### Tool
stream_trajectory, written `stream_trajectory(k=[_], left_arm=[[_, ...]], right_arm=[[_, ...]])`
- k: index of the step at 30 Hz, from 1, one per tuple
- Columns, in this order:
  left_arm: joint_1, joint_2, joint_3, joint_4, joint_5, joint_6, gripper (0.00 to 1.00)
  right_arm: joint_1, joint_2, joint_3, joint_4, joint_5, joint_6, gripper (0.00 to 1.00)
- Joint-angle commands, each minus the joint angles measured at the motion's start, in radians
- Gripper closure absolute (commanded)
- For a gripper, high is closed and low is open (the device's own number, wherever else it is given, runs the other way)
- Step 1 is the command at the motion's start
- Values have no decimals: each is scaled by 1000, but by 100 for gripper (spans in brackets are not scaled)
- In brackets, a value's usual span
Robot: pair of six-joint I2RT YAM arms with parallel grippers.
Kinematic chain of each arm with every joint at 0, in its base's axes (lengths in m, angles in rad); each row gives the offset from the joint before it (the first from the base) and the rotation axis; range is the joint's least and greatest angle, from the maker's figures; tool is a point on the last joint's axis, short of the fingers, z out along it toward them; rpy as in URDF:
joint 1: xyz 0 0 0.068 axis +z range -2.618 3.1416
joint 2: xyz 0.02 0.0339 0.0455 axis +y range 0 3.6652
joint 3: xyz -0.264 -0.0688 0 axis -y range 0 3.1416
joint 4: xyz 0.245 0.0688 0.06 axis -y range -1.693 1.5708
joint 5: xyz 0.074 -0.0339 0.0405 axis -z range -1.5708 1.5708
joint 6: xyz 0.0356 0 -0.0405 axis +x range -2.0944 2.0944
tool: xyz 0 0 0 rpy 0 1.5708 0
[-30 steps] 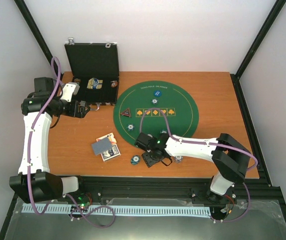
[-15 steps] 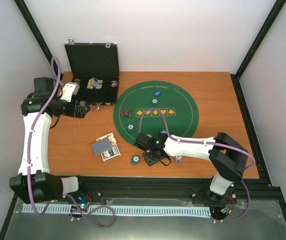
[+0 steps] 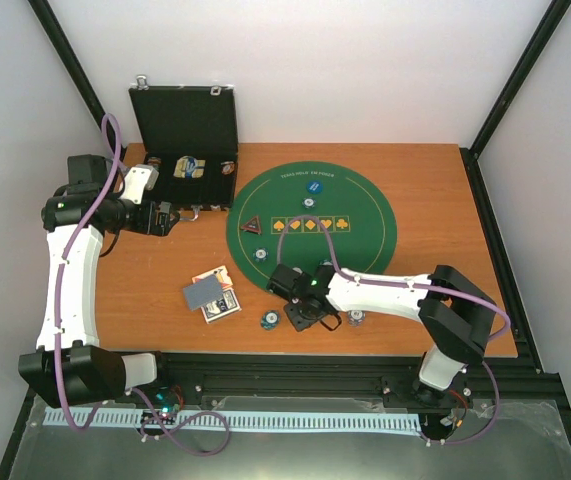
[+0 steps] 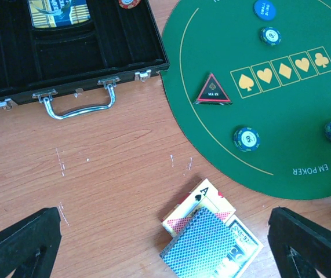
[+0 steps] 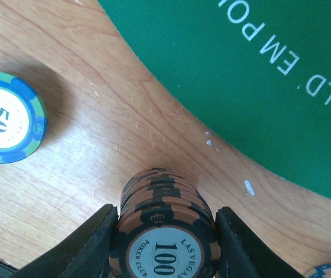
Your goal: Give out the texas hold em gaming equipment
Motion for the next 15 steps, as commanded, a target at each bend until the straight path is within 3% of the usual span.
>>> stream_trajectory(k=[1, 9, 15], left_arm=[[6, -15, 11, 3, -4, -12, 0], [7, -13, 10, 3, -3, -12, 0], [7, -8, 14, 2, 0, -14, 0]], right_arm=[[-4, -42, 64, -42, 36, -8, 82], [-14, -31, 212, -132, 78, -52, 83], [-118, 81, 427, -154, 84, -135, 84]])
